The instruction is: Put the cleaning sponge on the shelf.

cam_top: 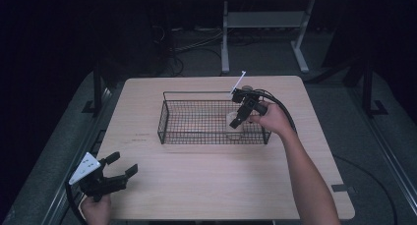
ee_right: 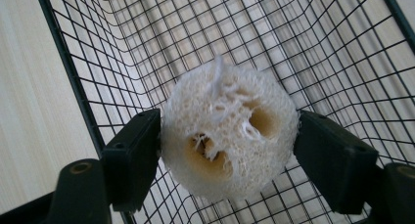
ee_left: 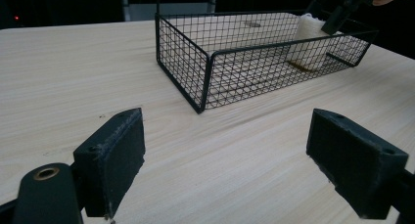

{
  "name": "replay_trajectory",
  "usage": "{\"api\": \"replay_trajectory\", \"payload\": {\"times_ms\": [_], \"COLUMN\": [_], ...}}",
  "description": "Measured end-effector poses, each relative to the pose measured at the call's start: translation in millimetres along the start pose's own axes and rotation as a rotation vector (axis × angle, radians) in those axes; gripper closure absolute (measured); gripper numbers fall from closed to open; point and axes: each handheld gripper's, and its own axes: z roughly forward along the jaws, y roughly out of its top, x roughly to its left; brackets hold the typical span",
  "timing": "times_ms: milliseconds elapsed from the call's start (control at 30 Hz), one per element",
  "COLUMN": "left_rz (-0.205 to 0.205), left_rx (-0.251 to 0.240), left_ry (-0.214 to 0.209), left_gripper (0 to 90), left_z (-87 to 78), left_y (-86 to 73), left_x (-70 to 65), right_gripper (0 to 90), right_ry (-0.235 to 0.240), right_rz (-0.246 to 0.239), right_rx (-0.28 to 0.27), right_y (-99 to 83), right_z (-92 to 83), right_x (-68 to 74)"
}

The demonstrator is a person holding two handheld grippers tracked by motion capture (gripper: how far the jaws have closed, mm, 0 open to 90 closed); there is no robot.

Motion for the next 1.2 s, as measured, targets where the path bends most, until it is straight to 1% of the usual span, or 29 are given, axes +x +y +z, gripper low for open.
{"api": "replay_trajectory", "payload": {"times_ms": [300, 467, 633, 800, 1000, 1100, 1200], "left_rz": [-0.003, 0.003, -0.004, 0.007, -0.003, 0.01, 0.003], "left_rx": [0.0, 0.004, 0.005, 0.007, 0.006, 0.008, 0.004], "left_ry": [0.0, 0.0, 0.002, 0.001, 0.0, 0.0, 0.0], "left_gripper": [13.8, 13.8, 13.8, 13.8, 13.8, 13.8, 13.8], "left_z": [1.0, 1.6, 2.1, 1.5, 1.2, 1.0, -0.1], "left_y": [0.3, 0.2, 0.3, 0.1, 0.0, -0.5, -0.4], "left_x": [0.3, -0.8, 0.4, -1.2, -1.1, -1.9, -2.3], "right_gripper": [23.5, 23.4, 20.1, 18.7, 18.0, 18.1, 18.0], "right_ry": [0.0, -0.009, -0.02, -0.024, -0.033, -0.031, -0.03], "right_rz": [-0.004, -0.01, -0.006, -0.007, -0.02, -0.027, -0.029], "right_rx": [-0.018, -0.043, -0.063, -0.058, -0.069, -0.072, -0.072], "right_y": [-1.3, -2.4, -4.4, -6.6, -6.0, -5.7, -5.7], "right_z": [-8.3, -16.0, -23.5, -27.5, -32.4, -34.6, -36.0], "right_x": [1.8, 4.9, 6.2, 8.6, 13.8, 17.3, 20.2]}}
